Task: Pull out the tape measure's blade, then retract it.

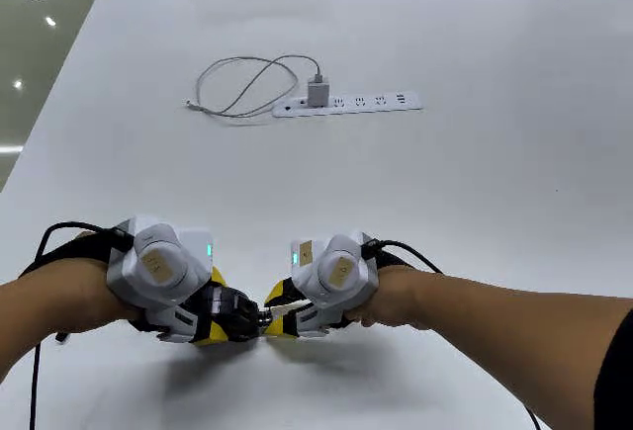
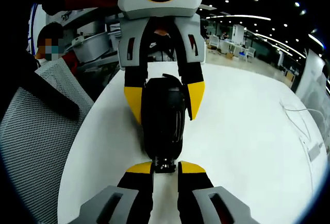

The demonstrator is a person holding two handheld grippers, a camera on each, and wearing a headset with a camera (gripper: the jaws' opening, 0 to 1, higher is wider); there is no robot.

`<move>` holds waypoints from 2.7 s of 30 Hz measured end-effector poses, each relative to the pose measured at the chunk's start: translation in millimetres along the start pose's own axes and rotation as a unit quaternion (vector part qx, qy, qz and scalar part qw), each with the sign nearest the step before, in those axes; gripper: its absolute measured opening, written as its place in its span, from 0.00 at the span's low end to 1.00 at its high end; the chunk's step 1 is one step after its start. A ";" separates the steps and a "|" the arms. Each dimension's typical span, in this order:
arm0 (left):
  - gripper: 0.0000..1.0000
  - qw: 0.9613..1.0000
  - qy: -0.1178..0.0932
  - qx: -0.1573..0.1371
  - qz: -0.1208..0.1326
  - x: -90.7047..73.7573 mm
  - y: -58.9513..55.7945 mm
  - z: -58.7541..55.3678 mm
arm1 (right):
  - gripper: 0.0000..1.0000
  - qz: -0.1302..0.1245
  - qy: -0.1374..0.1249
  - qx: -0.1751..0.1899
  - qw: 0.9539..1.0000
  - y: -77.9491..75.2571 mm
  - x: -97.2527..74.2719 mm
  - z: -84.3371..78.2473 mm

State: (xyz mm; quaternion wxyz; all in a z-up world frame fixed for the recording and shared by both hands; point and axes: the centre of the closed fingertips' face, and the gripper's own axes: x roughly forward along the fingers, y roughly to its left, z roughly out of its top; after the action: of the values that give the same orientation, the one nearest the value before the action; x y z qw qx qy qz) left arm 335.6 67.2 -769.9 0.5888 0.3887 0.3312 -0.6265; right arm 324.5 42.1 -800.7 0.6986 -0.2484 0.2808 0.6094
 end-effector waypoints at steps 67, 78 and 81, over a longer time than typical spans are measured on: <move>0.31 1.000 -0.011 -0.006 0.005 -0.8 0.3 -0.4 | 0.10 -0.009 0.014 0.006 1.000 -0.6 2.6 -3.4; 0.31 1.000 -0.011 -0.006 0.005 -0.7 0.7 0.1 | 0.10 -0.010 0.016 0.010 1.000 -2.2 -3.0 -9.2; 0.31 1.000 -0.010 -0.006 0.004 -0.7 0.7 0.2 | 0.10 -0.010 0.017 0.012 1.000 -2.2 -4.2 -10.5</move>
State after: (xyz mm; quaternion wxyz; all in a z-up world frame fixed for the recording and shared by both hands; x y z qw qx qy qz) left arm 336.3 67.3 -769.2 0.5970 0.3803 0.3269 -0.6261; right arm 325.3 31.6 -805.3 0.7025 -0.2536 0.2975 0.5946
